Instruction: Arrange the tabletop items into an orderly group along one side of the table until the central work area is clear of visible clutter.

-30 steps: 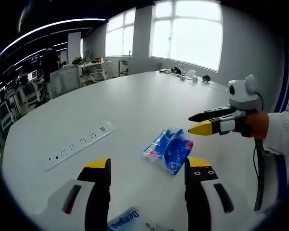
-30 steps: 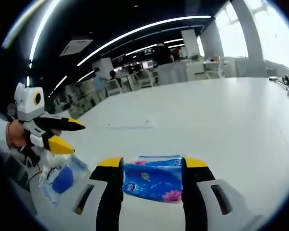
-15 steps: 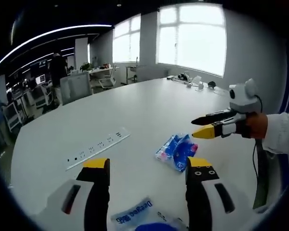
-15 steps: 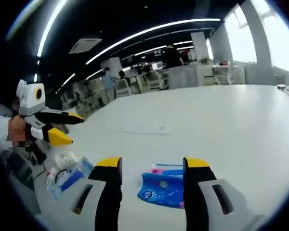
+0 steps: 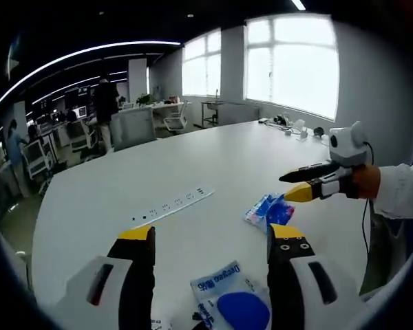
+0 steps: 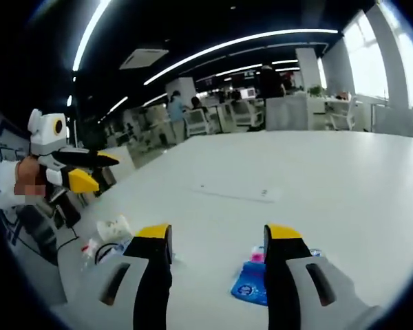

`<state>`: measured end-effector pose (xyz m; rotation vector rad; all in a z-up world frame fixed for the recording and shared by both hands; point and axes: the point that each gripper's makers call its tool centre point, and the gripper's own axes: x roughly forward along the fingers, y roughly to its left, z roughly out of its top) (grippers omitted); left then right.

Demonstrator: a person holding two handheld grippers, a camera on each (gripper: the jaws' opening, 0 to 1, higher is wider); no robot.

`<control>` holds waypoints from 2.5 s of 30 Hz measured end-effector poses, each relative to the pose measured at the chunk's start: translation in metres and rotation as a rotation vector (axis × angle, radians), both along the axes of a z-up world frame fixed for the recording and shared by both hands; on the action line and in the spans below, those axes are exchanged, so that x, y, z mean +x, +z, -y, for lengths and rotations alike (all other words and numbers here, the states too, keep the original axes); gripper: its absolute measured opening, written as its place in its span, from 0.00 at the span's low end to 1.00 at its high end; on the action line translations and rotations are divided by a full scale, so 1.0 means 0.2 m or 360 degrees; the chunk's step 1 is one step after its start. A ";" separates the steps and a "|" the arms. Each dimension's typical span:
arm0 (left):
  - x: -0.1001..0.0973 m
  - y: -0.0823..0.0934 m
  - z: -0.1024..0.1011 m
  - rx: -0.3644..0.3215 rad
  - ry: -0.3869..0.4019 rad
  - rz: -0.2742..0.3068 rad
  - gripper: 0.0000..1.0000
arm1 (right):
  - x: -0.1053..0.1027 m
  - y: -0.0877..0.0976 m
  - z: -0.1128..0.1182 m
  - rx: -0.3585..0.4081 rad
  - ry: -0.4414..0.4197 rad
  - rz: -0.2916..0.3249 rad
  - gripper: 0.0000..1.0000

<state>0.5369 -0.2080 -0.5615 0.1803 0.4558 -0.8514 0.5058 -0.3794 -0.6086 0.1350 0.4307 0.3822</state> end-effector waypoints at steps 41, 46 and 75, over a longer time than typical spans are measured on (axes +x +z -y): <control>-0.43 -0.12 -0.75 -0.0047 0.0526 -0.0121 0.68 | -0.01 -0.26 -0.63 -0.0277 0.0817 -0.0217 0.51; -0.46 -0.16 -0.78 -0.0057 0.0565 -0.0154 0.68 | 0.01 -0.37 -0.66 -0.0318 0.0911 -0.0277 0.49; -0.47 -0.37 -0.75 -0.0099 0.0608 -0.0289 0.66 | 0.04 -0.66 -0.72 -0.0302 0.1361 -0.0493 0.03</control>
